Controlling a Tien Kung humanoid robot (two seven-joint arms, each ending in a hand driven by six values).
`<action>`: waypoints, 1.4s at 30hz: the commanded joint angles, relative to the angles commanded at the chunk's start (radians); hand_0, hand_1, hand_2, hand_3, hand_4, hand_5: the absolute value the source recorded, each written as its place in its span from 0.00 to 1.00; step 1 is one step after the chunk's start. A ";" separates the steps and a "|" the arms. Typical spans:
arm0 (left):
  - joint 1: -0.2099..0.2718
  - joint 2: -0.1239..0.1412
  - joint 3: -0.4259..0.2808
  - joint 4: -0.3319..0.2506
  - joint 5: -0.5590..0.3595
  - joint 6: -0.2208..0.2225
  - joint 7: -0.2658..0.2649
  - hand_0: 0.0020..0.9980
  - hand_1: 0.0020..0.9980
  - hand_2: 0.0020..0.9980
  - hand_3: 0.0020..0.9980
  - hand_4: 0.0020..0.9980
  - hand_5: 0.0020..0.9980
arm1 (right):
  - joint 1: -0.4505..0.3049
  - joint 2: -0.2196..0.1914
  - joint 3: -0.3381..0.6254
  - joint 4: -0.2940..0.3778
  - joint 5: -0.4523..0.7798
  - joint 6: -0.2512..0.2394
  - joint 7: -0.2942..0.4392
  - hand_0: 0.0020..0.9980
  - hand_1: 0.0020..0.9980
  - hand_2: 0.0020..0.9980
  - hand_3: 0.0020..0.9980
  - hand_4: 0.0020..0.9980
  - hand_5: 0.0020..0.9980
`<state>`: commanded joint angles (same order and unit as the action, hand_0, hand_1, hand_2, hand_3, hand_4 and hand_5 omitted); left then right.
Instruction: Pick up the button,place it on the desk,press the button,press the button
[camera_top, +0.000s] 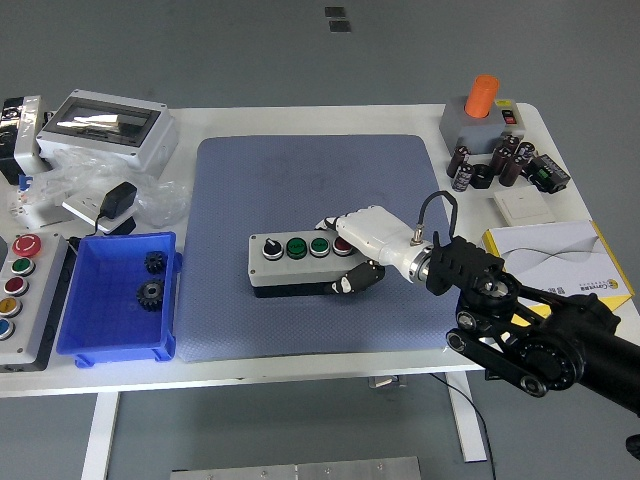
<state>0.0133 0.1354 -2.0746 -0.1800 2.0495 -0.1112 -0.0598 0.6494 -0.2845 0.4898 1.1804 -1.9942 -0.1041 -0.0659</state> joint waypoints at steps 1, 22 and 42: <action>0.000 0.000 -0.001 0.000 0.001 0.000 0.000 0.73 0.75 0.59 0.58 0.57 0.06 | 0.000 0.000 0.001 0.000 0.000 0.007 -0.003 0.40 0.55 0.54 0.40 0.41 0.02; 0.001 -0.004 0.002 0.000 -0.003 -0.001 0.004 0.73 0.75 0.58 0.58 0.57 0.08 | 0.000 -0.016 0.045 0.036 -0.019 0.132 -0.027 0.71 0.84 0.97 1.00 0.99 0.41; 0.006 -0.006 0.005 0.000 -0.009 0.002 0.006 0.73 0.75 0.58 0.57 0.54 0.05 | -0.018 -0.233 0.248 0.325 0.053 0.175 0.005 0.71 0.80 1.00 1.00 1.00 0.45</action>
<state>0.0192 0.1299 -2.0700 -0.1800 2.0406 -0.1096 -0.0541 0.6319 -0.5177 0.7382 1.5054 -1.9410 0.0712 -0.0611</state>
